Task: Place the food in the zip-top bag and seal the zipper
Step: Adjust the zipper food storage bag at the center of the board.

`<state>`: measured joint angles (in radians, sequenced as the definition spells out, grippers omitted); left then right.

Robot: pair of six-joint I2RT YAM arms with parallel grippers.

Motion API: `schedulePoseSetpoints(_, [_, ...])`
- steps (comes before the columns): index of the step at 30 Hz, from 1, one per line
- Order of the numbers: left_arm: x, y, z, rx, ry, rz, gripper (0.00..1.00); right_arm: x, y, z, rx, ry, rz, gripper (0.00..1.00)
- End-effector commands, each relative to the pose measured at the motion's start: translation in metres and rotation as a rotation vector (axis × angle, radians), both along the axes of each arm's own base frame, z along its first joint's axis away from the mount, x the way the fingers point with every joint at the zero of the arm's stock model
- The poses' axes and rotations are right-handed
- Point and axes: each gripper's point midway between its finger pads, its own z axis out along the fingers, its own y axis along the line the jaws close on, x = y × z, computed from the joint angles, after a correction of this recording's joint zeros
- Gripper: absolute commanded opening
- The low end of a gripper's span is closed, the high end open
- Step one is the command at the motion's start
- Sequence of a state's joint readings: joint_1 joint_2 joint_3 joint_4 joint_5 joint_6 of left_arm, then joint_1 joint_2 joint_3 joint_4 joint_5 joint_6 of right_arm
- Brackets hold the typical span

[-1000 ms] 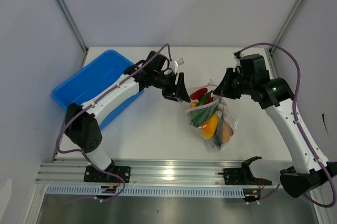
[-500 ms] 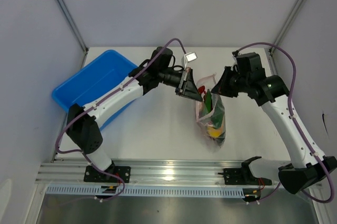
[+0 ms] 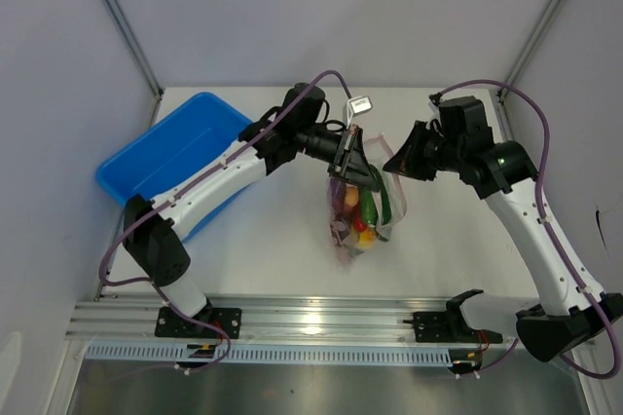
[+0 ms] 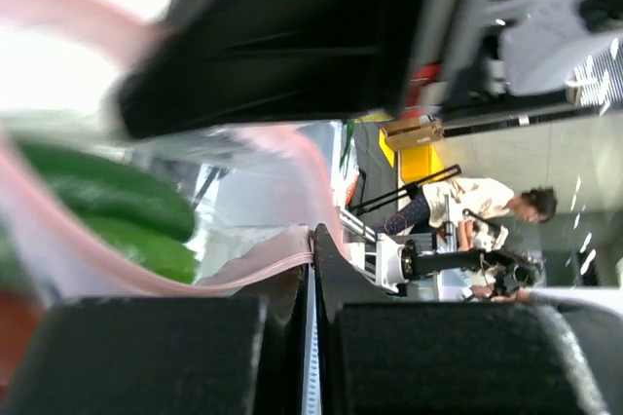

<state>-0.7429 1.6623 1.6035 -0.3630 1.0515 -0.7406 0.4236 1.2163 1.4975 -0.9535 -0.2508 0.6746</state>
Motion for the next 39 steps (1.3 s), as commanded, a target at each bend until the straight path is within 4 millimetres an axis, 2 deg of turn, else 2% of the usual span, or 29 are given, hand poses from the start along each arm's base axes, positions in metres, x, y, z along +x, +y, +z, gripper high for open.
schedulePoseSetpoints(1, [0.013, 0.011, -0.031, 0.119, 0.027, 0.058, 0.01, -0.007, -0.002, 0.008, 0.023, -0.026, -0.009, 0.00])
schedulePoseSetpoints(2, [0.013, 0.012, -0.024, 0.098, -0.004, 0.066, 0.00, -0.009, -0.003, 0.010, 0.025, -0.031, -0.012, 0.00])
schedulePoseSetpoints(4, [0.014, 0.013, 0.010, 0.001, -0.119, 0.086, 0.01, -0.011, -0.003, 0.017, 0.032, -0.048, -0.012, 0.00])
schedulePoseSetpoints(6, [0.014, 0.017, 0.033, -0.046, -0.200, 0.121, 0.01, -0.012, -0.005, 0.025, 0.040, -0.062, -0.016, 0.00])
schedulePoseSetpoints(7, [0.020, 0.017, 0.043, -0.052, -0.244, 0.152, 0.01, -0.014, -0.005, 0.026, 0.042, -0.060, -0.017, 0.00])
schedulePoseSetpoints(8, [0.021, 0.017, 0.045, -0.047, -0.252, 0.159, 0.01, -0.015, -0.004, 0.026, 0.044, -0.059, -0.015, 0.00])
schedulePoseSetpoints(9, [0.025, 0.014, 0.037, -0.026, -0.235, 0.157, 0.01, -0.016, -0.004, 0.024, 0.046, -0.053, -0.017, 0.00])
schedulePoseSetpoints(14, [0.019, 0.012, 0.013, -0.008, -0.155, 0.114, 0.01, -0.022, 0.002, 0.010, 0.054, -0.004, -0.015, 0.00])
schedulePoseSetpoints(17, [0.016, 0.013, 0.011, -0.011, -0.159, 0.095, 0.01, -0.022, 0.001, 0.013, 0.051, -0.001, -0.038, 0.00])
schedulePoseSetpoints(29, [0.010, 0.010, 0.019, -0.021, -0.214, 0.047, 0.20, -0.006, 0.003, 0.025, 0.123, 0.066, -0.180, 0.00])
schedulePoseSetpoints(35, [-0.002, 0.007, 0.016, -0.022, -0.223, 0.003, 0.36, -0.001, 0.006, 0.027, 0.146, 0.089, -0.238, 0.00])
schedulePoseSetpoints(36, [-0.003, 0.007, 0.015, -0.018, -0.234, 0.001, 0.43, -0.001, 0.008, 0.029, 0.147, 0.089, -0.240, 0.00])
schedulePoseSetpoints(38, [-0.001, 0.008, 0.013, 0.014, -0.251, 0.025, 0.50, -0.001, 0.006, 0.028, 0.143, 0.097, -0.271, 0.00])
schedulePoseSetpoints(39, [-0.001, 0.009, 0.011, 0.025, -0.273, 0.030, 0.58, -0.002, 0.005, 0.030, 0.146, 0.095, -0.278, 0.00])
